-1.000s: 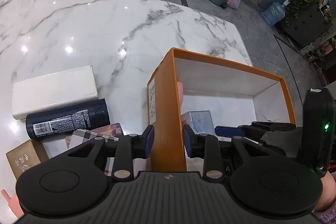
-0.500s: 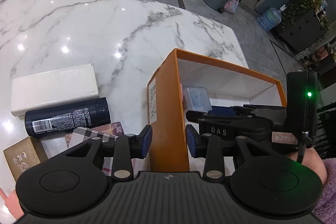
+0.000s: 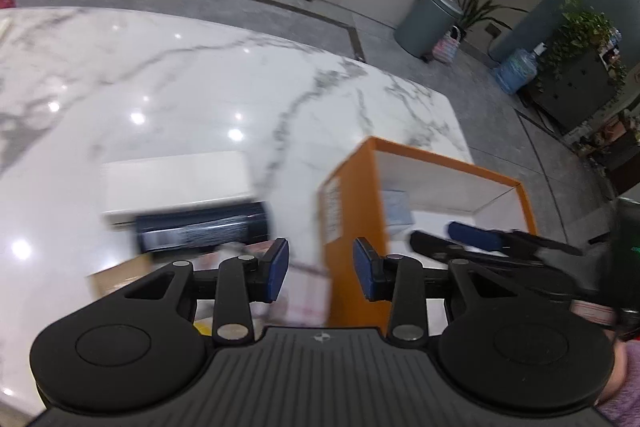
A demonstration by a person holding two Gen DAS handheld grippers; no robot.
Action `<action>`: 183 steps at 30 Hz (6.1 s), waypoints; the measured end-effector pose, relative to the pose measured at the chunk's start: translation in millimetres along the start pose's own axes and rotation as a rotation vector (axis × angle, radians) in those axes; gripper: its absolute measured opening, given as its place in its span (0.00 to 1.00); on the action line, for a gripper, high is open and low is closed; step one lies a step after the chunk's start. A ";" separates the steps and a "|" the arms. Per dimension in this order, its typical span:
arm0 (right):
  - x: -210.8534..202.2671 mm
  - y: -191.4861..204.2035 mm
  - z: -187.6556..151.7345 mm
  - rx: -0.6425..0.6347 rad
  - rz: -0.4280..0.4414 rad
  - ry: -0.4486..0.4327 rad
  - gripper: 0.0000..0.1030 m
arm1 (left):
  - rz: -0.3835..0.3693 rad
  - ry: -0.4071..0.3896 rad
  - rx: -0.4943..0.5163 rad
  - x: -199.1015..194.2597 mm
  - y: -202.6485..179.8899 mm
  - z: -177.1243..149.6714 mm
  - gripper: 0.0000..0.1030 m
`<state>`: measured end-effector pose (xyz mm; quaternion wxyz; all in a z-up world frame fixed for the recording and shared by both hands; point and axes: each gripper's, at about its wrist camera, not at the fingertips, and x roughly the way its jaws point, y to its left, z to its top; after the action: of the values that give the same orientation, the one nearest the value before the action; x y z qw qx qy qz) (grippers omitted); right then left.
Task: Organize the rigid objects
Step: 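Grasp the pink cup with the left tool while the right tool grasps the gold box, then lower the pink cup and gold box into the orange box and release both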
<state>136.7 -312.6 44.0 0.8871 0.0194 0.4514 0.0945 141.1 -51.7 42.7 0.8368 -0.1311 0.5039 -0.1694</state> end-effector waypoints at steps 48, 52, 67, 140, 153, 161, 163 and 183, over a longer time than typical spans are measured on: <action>74.3 186.9 -82.4 -0.270 0.194 -0.054 0.52 | 0.382 -0.006 -0.441 1.1 154.4 -76.8 0.66; 81.3 195.1 -76.0 -0.260 0.187 -0.063 0.55 | 0.428 0.010 -0.405 8.2 162.3 -66.4 0.66; 113.2 207.5 -71.6 -0.235 0.185 -0.049 0.59 | 0.460 0.017 -0.321 26.7 161.0 -59.9 0.61; 29.6 -173.9 -26.5 0.438 -0.042 0.085 0.59 | 0.011 0.249 0.039 198.4 -139.7 -0.3 0.60; 38.0 -184.7 -28.2 0.515 0.017 0.142 0.60 | 0.012 0.257 0.037 196.4 -132.2 5.7 0.71; 28.3 -185.3 -25.5 0.500 0.032 0.118 0.59 | -0.041 0.251 0.046 181.2 -130.0 6.5 0.81; 26.0 -184.3 -25.2 0.487 0.031 0.120 0.59 | -0.062 0.259 0.068 176.8 -130.2 4.8 0.80; 32.4 -169.2 -28.8 0.308 0.005 0.198 0.47 | -0.072 0.196 0.167 187.4 -148.2 4.3 0.31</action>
<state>157.6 -474.1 -19.2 0.8246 0.1470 0.5456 0.0280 203.9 -264.0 -47.3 0.7850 -0.0620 0.5622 -0.2526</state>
